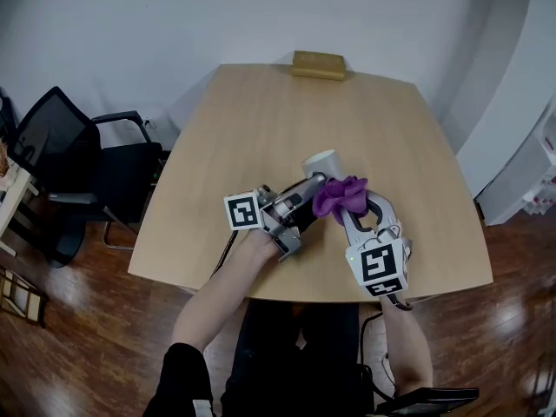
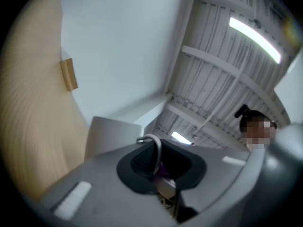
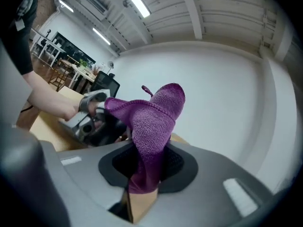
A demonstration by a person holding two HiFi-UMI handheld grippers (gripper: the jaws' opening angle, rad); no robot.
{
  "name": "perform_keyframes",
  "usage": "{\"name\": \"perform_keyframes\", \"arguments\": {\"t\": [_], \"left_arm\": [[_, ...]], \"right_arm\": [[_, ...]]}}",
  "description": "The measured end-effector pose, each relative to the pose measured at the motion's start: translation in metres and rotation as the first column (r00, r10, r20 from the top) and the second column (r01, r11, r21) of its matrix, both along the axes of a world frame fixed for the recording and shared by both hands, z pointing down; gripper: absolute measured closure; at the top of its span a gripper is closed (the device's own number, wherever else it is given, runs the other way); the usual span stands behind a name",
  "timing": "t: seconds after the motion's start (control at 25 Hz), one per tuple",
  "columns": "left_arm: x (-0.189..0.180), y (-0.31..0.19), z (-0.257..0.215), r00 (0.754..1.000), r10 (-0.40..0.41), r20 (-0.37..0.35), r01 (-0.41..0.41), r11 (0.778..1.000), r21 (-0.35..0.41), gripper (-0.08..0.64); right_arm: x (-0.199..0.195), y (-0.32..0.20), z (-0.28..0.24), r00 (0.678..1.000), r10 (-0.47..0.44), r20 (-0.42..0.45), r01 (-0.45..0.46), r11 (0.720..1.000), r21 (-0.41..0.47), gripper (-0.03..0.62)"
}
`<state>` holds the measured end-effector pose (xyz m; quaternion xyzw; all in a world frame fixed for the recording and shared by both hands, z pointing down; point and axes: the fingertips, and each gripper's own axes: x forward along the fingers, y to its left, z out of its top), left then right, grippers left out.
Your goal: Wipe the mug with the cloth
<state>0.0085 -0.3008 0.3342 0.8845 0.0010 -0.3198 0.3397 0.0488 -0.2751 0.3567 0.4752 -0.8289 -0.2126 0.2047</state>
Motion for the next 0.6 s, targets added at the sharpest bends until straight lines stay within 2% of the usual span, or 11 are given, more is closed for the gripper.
{"name": "perform_keyframes", "arguments": {"t": [0.12,0.2,0.24,0.28,0.36,0.4,0.44,0.48,0.52,0.6], "left_arm": [[-0.003,-0.002,0.002,1.0,0.008,-0.005,-0.008,1.0,-0.02,0.524],[-0.005,-0.001,0.002,1.0,0.028,-0.015,-0.028,0.999,-0.026,0.523],[-0.006,-0.001,0.001,0.999,0.036,-0.026,-0.036,0.999,-0.029,0.523],[-0.007,0.0,0.0,0.998,0.044,-0.04,-0.045,0.999,-0.03,0.523],[-0.007,0.005,-0.002,0.997,0.062,-0.055,-0.064,0.998,-0.023,0.525],[-0.006,0.008,-0.002,0.996,0.075,-0.055,-0.076,0.997,-0.018,0.523],[-0.004,0.011,-0.002,0.995,0.088,-0.052,-0.089,0.996,-0.012,0.523],[-0.003,0.014,-0.002,0.994,0.103,-0.047,-0.103,0.995,0.001,0.523],[-0.001,0.018,-0.005,0.993,0.115,-0.04,-0.114,0.993,0.024,0.523],[0.003,0.026,-0.012,0.992,0.125,-0.018,-0.123,0.988,0.093,0.523]], "right_arm": [[0.029,0.0,0.022,0.996,0.037,0.075,-0.029,0.995,-0.095,0.505],[0.044,-0.002,0.016,0.981,0.043,0.188,-0.018,0.992,-0.128,0.505],[0.048,-0.004,0.01,0.963,0.037,0.266,0.002,0.989,-0.146,0.503],[0.051,-0.007,0.0,0.933,0.028,0.358,0.033,0.986,-0.162,0.505],[0.052,-0.009,-0.025,0.848,-0.001,0.529,0.102,0.982,-0.162,0.503],[0.049,-0.009,-0.04,0.813,-0.027,0.582,0.132,0.982,-0.138,0.505],[0.044,-0.008,-0.055,0.792,-0.061,0.607,0.155,0.982,-0.104,0.505],[0.036,-0.008,-0.069,0.788,-0.096,0.607,0.172,0.983,-0.068,0.505],[0.027,-0.011,-0.08,0.799,-0.126,0.589,0.182,0.983,-0.038,0.504],[0.005,-0.022,-0.088,0.837,-0.15,0.526,0.189,0.982,-0.022,0.505]]}}
